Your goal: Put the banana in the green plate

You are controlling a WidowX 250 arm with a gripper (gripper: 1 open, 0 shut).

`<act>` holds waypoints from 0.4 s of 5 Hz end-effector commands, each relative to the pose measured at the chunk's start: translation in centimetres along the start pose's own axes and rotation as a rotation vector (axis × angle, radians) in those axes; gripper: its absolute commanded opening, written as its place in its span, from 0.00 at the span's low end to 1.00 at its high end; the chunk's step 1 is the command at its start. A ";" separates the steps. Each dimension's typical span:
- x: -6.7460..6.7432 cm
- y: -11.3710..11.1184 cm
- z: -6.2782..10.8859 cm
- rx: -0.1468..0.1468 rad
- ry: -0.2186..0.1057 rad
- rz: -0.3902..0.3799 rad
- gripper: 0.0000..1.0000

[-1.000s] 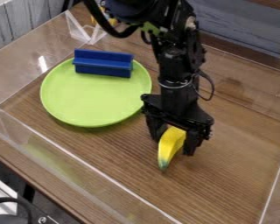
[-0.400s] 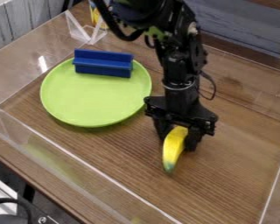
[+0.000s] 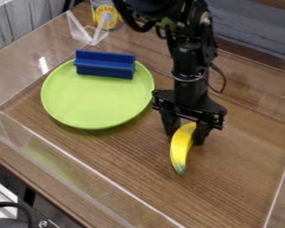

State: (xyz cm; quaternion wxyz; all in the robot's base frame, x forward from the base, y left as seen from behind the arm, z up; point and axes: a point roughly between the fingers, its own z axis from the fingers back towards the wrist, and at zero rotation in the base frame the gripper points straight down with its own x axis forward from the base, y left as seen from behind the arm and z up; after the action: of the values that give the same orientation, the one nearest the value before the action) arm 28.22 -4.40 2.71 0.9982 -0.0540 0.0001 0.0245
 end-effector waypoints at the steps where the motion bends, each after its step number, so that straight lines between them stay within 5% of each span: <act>1: 0.3 0.1 1.4 -0.003 -0.046 0.000 1.00; 2: 0.2 0.2 1.1 -0.001 -0.043 0.012 0.00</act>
State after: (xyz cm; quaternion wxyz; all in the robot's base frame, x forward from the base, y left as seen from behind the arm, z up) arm 27.88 -4.32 2.41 0.9982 -0.0520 0.0033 0.0287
